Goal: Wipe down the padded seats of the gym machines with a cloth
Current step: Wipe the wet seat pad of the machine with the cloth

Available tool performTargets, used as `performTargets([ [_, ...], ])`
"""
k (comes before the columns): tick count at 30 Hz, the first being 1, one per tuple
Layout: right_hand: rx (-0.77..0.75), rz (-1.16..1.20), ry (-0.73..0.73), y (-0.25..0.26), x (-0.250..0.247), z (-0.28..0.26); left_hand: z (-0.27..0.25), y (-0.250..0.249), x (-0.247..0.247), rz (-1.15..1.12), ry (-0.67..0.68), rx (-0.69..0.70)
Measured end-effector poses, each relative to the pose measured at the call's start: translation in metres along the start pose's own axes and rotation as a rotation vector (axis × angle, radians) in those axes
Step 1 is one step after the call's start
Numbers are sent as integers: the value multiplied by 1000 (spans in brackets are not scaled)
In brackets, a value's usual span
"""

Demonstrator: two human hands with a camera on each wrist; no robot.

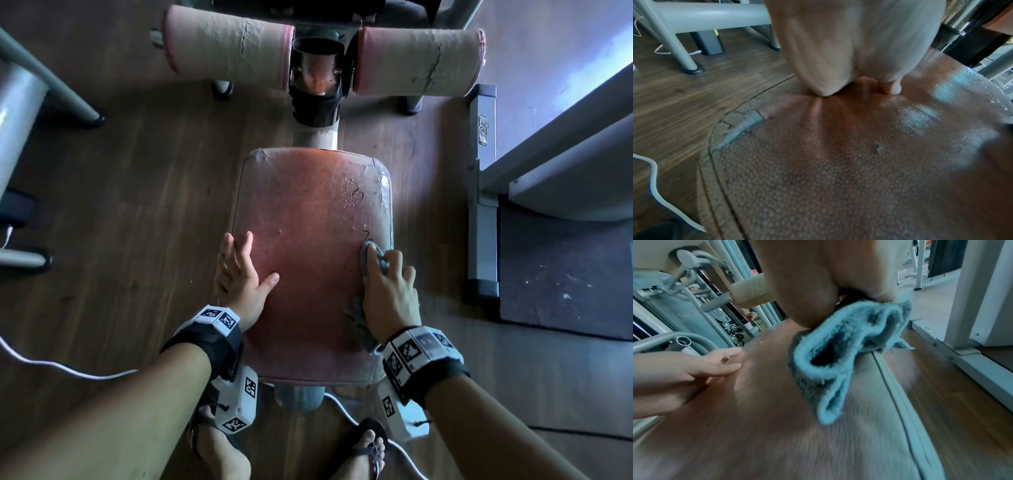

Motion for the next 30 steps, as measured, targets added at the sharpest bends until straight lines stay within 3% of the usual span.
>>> performTargets([
  [14, -56, -91, 54, -3, -12, 17, -1, -5, -1, 12, -11, -6],
  [20, -75, -125, 84, 1, -5, -3, -1, -4, 0, 19, -17, -8],
  [30, -82, -108, 38, 7, -13, 26, -1, -2, 2, 24, -22, -41],
])
Point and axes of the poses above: each hand's wrist, its own z-axis towards the middle knuckle, its own x-axis out of the palm, y = z × x, the point moved 3 cm from there along z, towards the middle knuckle, and after that the axes turned 2 degrees about -y, right-handed, at the moved point
